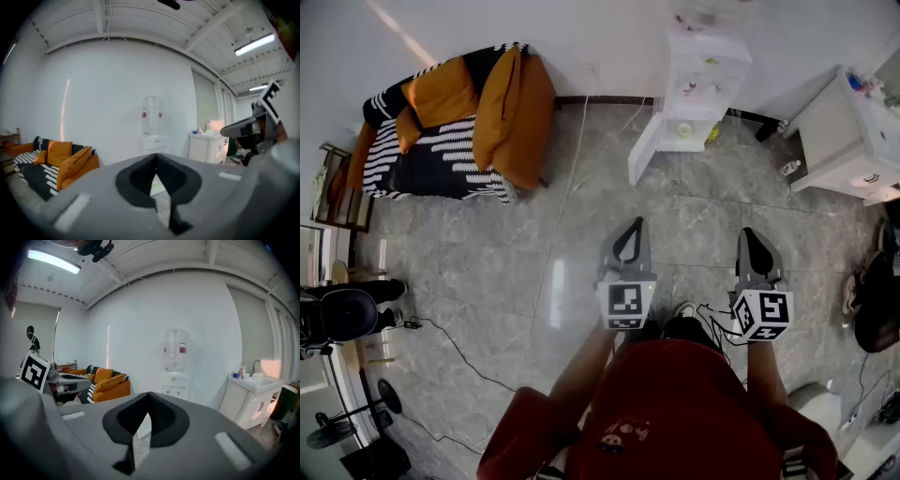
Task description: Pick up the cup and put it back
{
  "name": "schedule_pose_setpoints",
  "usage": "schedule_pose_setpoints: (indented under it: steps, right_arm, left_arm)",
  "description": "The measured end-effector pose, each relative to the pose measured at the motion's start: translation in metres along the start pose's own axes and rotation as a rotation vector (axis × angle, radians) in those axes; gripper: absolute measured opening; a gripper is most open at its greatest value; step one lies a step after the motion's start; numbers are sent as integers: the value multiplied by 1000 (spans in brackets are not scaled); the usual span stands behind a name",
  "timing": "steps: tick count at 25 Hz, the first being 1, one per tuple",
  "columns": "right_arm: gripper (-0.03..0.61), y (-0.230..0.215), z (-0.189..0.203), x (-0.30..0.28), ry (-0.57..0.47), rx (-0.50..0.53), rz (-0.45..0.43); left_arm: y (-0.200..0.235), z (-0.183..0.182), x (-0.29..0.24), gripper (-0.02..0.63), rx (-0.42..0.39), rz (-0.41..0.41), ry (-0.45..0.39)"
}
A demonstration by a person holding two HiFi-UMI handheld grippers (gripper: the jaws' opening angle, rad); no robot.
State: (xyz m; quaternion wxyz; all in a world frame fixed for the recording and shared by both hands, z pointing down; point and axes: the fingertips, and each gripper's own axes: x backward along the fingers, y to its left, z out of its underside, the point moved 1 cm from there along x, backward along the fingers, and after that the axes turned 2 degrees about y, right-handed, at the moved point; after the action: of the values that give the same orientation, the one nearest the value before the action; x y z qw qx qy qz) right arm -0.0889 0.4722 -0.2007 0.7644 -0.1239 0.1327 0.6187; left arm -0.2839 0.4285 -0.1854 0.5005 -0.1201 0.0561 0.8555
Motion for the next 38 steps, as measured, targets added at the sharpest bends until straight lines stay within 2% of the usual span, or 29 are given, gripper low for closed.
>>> schedule_pose_setpoints:
  steps: [5,11,18,22,27,32,38]
  right_arm:
    - [2,2,1,19,-33,-2,18]
    - [2,0,8,54,-62,-16,32]
    - [2,-2,10,80,-121,-25,27]
    - [2,8,11,83,-148,-3,4]
    - [2,9,14,86,-170,-46,27]
    - [2,2,18,80,-154,-41,57]
    - [2,-3,27,63,-123,-26,46]
  left_arm:
    - [-11,-1,16,0,23,-16,-21]
    - [-39,-6,44,0,-30,18,-40]
    - [-51,-8,60,0,-28,8,-61]
    - [-52,-10,64,0,-37,9,-67]
    - [-53,-7,70,2,-50,19,-66]
    - [-51,-2,66,0,-53,19,-53]
    - [-50,2,52,0,-56,16,-43]
